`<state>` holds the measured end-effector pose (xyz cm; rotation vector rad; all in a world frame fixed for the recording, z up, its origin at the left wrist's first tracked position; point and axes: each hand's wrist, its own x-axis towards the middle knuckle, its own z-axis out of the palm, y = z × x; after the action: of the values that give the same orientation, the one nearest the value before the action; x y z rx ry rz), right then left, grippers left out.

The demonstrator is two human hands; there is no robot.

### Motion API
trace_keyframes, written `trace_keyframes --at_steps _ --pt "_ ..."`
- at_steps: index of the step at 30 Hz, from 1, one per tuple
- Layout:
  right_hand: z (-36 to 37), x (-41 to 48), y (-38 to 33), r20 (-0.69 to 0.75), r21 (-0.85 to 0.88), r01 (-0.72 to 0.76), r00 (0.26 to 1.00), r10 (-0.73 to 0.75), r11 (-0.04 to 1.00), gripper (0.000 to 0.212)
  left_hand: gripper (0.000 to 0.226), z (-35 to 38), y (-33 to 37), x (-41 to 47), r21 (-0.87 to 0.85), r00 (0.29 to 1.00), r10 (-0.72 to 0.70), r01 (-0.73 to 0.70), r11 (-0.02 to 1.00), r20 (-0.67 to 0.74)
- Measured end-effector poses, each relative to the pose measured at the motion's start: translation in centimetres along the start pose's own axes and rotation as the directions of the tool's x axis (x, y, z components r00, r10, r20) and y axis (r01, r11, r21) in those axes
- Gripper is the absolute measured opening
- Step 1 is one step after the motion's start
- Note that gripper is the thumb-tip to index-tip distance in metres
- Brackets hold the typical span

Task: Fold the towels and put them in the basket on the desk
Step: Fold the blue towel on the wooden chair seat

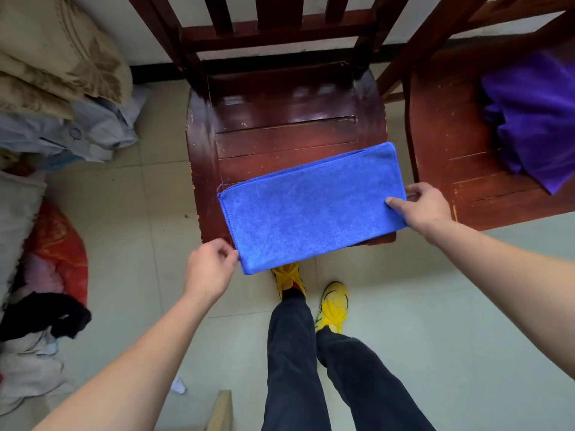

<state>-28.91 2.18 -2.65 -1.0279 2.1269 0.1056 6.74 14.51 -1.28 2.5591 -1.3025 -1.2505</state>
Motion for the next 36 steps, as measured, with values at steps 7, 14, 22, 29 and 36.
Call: trace_keyframes --at_steps 7,14,22,29,36 --pt "-0.1 1.4 -1.9 0.071 0.035 0.005 0.997 -0.008 0.999 0.028 0.078 1.6 4.8 2.3 0.539 0.879 0.412 -0.474 0.696 0.241" --pt "-4.3 0.9 -4.4 -0.032 0.349 0.204 0.978 -0.206 0.915 0.02 0.126 -0.4 6.3 6.6 0.619 0.909 0.313 -0.416 0.667 0.274" --pt "-2.8 -8.5 -10.9 0.164 0.209 0.513 0.821 -0.547 0.832 0.041 0.074 -3.5 3.7 4.3 0.448 0.966 0.233 -0.257 0.857 0.108" --pt "8.4 -11.9 -13.6 0.276 -0.13 0.668 0.734 -0.621 0.733 0.041 0.045 -5.9 -0.4 2.7 0.3 0.993 0.111 -0.116 0.947 0.034" --pt "14.3 -12.0 -12.5 0.484 -0.114 0.603 0.728 -0.486 0.79 0.067 0.041 -6.4 -1.8 2.9 0.221 0.986 0.162 -0.151 0.963 -0.028"
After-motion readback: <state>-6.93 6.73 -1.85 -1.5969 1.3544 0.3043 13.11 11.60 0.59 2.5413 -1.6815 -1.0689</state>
